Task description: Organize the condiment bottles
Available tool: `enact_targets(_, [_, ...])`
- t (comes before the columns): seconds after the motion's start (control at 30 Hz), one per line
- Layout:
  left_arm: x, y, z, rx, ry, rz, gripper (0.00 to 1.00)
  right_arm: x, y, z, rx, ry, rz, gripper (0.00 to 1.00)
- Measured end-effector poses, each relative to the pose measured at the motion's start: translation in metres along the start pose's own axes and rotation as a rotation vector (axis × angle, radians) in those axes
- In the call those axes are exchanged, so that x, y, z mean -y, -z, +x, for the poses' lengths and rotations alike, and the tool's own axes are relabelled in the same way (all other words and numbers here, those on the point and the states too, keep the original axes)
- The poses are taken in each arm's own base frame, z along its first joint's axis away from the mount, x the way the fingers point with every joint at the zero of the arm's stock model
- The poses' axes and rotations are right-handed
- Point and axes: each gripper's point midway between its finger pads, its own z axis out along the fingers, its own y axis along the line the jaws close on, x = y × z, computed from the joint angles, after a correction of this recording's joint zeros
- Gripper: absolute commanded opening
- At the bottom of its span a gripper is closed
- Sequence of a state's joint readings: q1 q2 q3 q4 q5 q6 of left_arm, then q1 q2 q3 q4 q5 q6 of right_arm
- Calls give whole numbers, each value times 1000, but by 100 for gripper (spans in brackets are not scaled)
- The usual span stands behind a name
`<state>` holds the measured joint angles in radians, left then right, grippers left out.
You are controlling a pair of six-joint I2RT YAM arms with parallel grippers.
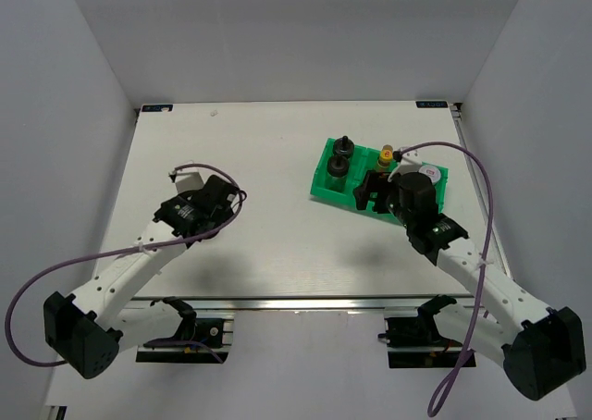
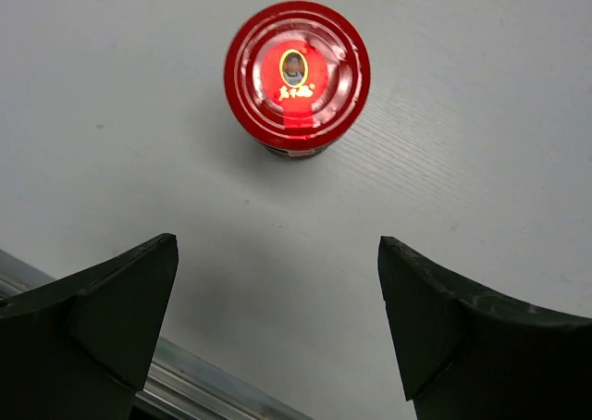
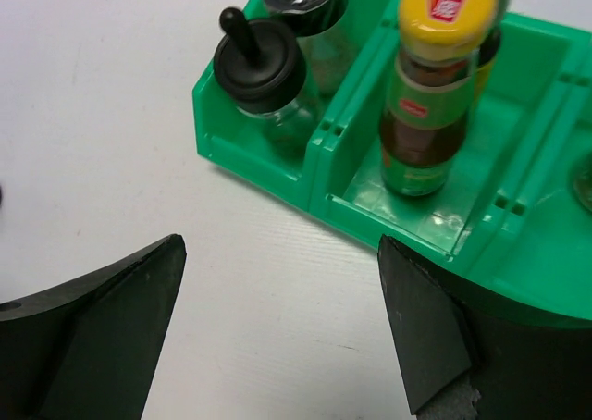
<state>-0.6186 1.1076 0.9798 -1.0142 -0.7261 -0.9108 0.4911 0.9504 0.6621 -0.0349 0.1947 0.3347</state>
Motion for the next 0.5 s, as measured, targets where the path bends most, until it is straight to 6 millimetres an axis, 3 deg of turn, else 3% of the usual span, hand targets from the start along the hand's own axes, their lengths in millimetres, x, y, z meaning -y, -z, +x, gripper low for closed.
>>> enact_targets(0.13, [-16, -7, -13, 12, 109, -48, 98, -9, -10, 6, -39, 10, -44, 89])
enact_targets(0.23, [-27, -26, -23, 5, 162, -113, 98, -15, -14, 4, -41, 13, -70, 89])
enact_targets(0.37, [-20, -53, -30, -8, 175, -133, 98, -19, -15, 2, -34, 18, -89, 89])
enact_targets(0.5, [-10, -65, -41, -3, 189, -97, 98, -19, -17, 2, -33, 26, -93, 89])
